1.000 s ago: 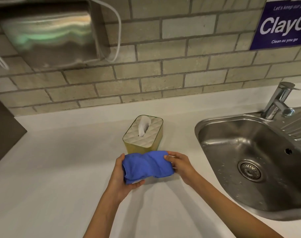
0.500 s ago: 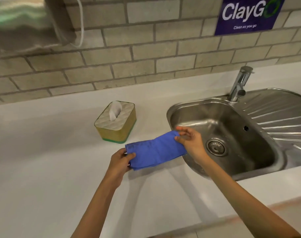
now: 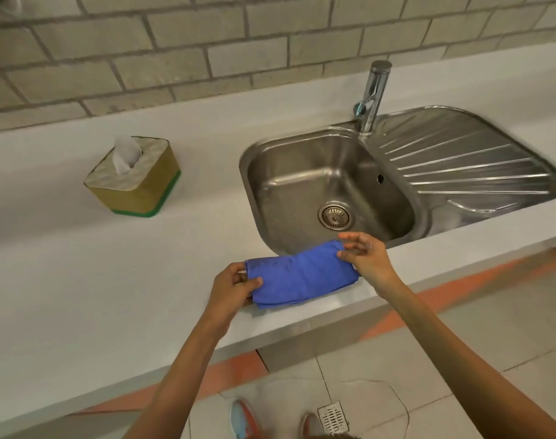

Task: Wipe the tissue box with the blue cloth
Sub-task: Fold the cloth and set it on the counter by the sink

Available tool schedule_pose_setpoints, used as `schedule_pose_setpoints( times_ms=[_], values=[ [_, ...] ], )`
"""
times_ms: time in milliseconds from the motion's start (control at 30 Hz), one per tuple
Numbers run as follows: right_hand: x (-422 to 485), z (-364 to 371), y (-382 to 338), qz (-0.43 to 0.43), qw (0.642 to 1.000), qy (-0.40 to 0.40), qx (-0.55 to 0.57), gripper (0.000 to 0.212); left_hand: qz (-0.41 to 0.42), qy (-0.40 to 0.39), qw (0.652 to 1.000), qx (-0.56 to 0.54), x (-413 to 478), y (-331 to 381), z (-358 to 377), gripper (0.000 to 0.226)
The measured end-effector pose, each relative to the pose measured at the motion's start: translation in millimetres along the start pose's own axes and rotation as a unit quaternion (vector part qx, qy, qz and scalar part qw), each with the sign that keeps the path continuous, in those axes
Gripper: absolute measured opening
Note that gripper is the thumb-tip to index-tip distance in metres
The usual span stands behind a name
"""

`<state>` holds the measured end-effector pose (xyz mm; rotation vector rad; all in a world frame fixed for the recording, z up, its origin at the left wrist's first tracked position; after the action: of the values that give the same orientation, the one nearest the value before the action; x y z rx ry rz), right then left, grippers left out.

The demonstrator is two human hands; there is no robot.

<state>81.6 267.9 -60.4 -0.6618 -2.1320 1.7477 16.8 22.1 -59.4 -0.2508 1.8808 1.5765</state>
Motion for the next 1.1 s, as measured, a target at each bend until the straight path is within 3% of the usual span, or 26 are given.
schedule_pose_setpoints(
  times_ms=[333, 533, 700, 1100],
  values=[
    [-13.0, -27.0, 13.2, -0.013, 0.998, -0.004, -0.063, 0.034, 0.048, 0.091, 0.989, 0.104, -12.6, -13.7, 29.7, 0.038],
    [-19.4, -30.0, 17.9, -0.039, 0.982, -0.002, -0.187, 0.034, 0.128, 0.179, 0.943, 0.252, -14.2, -23.1, 38.2, 0.053],
    [-21.2, -35.4, 17.3, -0.062, 0.957, -0.014, -0.284, 0.036, 0.139, 0.225, 0.894, 0.362, -18.2, -24.9, 39.8, 0.058],
    [10.6, 32.2, -52.6, -0.144, 0.968, -0.040, -0.200, 0.027, 0.141, 0.240, 0.927, 0.250, -10.0, 21.2, 14.9, 0.048]
  ],
)
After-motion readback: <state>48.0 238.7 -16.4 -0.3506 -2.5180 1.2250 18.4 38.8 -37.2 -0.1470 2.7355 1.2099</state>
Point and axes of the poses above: each hand's wrist, its own x-axis towards the middle knuckle, its own z-axis out of the palm, y = z × x, the point moved 2 cm from there along x, towards the middle knuckle, and after that the axes turned 10 degrees about -z, right-handed, at the moved point
